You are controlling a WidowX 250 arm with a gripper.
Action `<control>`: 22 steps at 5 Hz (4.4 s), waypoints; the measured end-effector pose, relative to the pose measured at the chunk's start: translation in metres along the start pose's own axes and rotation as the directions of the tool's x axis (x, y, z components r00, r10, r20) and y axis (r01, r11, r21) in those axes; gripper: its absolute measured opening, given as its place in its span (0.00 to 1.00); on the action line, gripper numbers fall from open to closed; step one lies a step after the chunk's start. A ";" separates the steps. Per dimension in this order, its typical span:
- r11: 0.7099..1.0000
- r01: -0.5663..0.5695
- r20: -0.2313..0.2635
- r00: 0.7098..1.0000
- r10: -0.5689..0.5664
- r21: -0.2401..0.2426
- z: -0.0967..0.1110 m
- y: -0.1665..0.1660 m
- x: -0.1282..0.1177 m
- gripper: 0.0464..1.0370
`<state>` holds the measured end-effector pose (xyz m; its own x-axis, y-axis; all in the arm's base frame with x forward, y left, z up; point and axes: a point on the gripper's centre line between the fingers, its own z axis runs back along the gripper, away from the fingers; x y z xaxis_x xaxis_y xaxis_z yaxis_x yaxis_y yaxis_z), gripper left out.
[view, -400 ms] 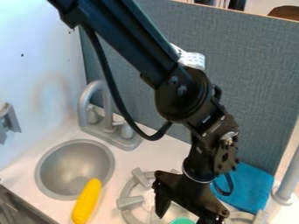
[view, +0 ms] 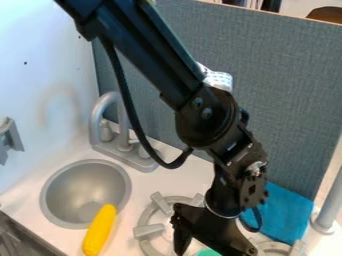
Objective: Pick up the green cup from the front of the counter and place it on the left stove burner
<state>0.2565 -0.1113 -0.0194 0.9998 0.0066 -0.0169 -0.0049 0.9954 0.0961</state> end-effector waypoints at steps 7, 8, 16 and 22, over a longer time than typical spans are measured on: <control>0.997 0.018 -0.090 0.996 -0.011 0.074 -0.037 -0.028 0.011 0.96; 0.997 0.016 -0.106 0.994 -0.008 0.078 -0.043 -0.029 0.010 0.91; 1.000 0.010 0.027 1.000 -0.010 0.014 0.040 0.059 0.041 0.04; 1.000 -0.013 -0.183 0.983 0.008 -0.027 -0.032 0.053 0.081 0.04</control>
<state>0.3369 -0.0549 -0.0477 0.9796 0.0320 -0.1984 -0.0185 0.9974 0.0698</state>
